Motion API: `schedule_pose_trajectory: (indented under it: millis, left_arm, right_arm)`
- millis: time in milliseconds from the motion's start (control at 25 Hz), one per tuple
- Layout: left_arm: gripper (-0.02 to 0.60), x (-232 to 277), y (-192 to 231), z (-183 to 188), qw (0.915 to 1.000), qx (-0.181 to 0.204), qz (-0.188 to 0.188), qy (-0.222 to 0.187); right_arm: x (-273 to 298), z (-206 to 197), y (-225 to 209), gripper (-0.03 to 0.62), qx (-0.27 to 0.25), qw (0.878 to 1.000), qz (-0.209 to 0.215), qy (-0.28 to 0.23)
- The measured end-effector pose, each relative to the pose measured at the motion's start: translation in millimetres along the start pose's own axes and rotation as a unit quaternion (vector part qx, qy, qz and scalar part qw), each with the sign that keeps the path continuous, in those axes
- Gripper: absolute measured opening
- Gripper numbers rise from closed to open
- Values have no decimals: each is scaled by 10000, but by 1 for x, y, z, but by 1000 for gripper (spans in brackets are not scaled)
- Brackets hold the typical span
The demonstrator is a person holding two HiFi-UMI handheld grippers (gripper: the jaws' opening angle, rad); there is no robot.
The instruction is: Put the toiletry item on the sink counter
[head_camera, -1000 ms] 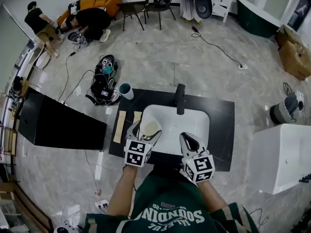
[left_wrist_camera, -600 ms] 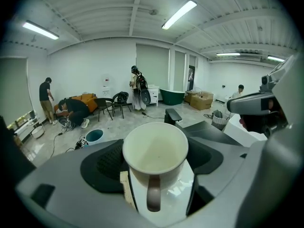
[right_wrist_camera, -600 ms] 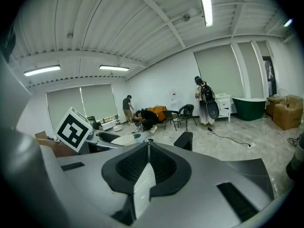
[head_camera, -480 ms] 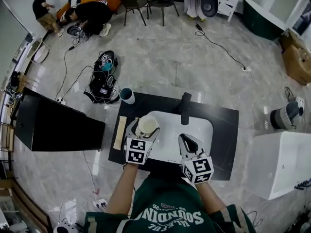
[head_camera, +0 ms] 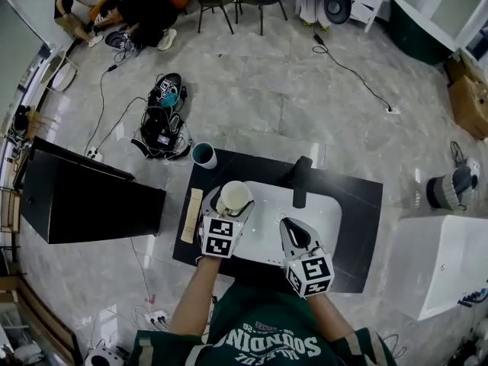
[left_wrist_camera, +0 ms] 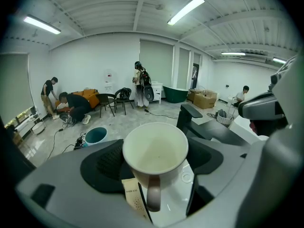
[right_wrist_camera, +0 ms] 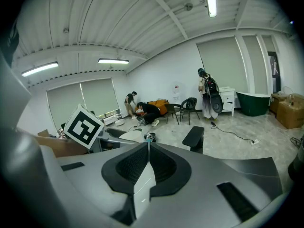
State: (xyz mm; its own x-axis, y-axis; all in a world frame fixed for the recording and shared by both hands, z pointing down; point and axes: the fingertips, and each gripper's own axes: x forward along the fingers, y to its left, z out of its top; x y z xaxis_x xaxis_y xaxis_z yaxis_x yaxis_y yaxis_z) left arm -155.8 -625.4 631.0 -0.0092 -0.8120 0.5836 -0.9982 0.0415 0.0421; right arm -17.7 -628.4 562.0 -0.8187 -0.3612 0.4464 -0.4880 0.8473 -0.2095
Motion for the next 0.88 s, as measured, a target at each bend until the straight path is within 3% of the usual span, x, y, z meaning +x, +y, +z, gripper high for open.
schedule_pose_trajectory:
  millis: [600, 880]
  left_arm:
    - [413, 80, 45, -6, 9984, -486, 288, 30]
    - [413, 126, 76, -16, 9969, -480, 628, 28]
  right_arm:
    - [40, -46, -5, 43, 220, 9978, 16, 621]
    - [57, -64, -11, 44, 364, 9952, 37, 905]
